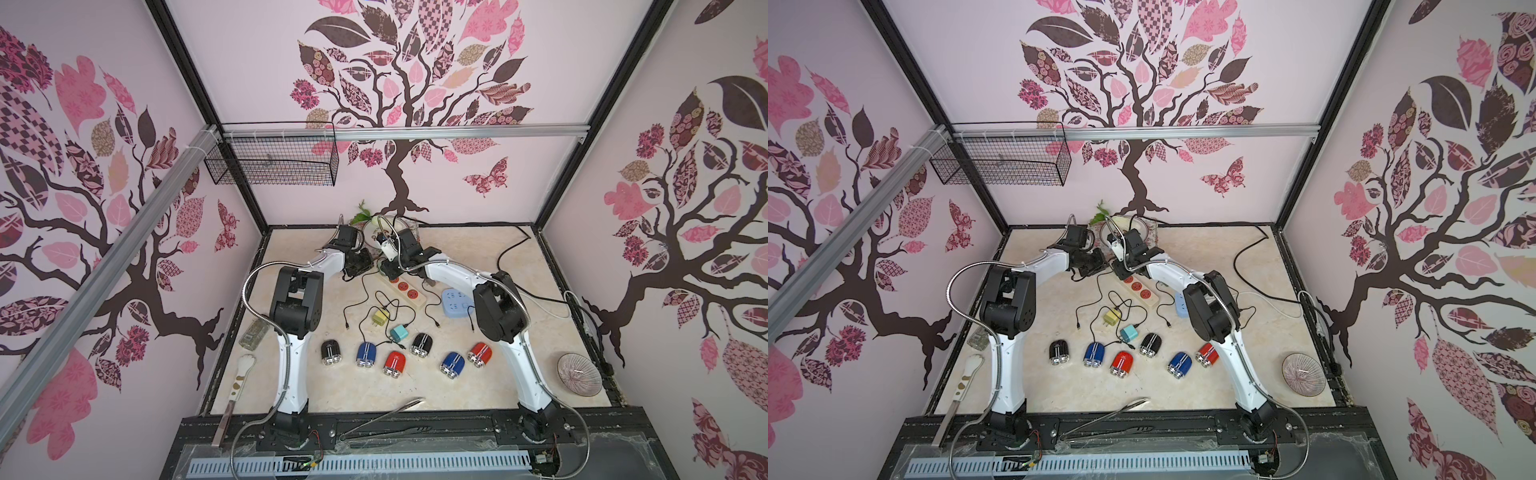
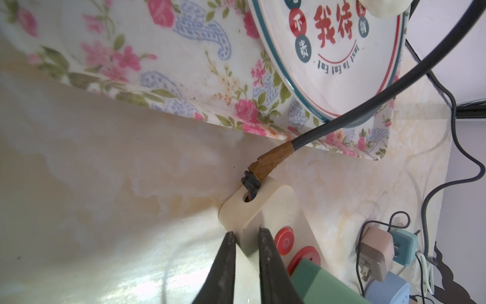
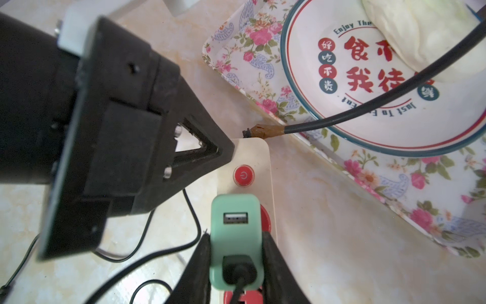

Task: Unplug the electric shaver
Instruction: Remove the plug from the socket.

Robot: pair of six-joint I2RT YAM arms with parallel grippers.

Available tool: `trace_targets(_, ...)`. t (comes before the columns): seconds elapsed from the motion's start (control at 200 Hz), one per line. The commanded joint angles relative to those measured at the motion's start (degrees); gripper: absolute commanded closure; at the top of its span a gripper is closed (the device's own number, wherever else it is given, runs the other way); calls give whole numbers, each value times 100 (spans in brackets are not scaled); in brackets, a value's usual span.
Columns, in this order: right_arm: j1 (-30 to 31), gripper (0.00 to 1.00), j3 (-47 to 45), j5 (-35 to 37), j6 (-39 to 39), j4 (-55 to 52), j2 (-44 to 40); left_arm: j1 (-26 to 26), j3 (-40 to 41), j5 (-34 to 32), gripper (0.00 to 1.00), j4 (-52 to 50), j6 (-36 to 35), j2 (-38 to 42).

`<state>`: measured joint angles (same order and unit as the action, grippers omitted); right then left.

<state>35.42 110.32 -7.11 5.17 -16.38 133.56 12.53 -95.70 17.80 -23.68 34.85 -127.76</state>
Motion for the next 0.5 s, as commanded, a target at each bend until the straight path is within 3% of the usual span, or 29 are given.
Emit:
trace_targets(0.0,41,85,282,70,-30,-1,-626,48,-81,-154,82,-297,-48,-302)
trace_targets(0.495,203,86,59,648,242,225,-888,65,-63,-207,82,-331,-38,-284)
